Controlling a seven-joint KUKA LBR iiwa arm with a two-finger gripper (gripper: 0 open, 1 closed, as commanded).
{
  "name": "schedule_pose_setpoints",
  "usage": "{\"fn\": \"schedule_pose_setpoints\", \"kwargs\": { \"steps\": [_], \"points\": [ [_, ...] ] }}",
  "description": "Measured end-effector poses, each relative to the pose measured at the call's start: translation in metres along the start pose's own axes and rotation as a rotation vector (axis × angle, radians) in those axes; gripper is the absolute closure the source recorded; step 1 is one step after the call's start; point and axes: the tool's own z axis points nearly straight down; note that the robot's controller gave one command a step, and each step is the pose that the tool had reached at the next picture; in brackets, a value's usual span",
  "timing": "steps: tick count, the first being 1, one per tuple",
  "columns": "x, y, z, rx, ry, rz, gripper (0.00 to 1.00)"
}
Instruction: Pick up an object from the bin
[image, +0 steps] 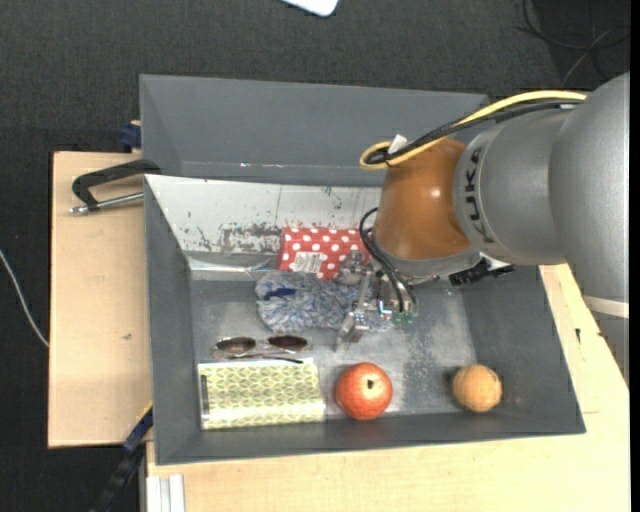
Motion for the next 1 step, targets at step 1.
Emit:
{"fn": "schedule_pose_setpoints", "kwargs": {
  "steps": [1],
  "points": [
    [0.0888,0.1037,0.0012,0.035,0.001,-0.69,1.0]
  ]
}}
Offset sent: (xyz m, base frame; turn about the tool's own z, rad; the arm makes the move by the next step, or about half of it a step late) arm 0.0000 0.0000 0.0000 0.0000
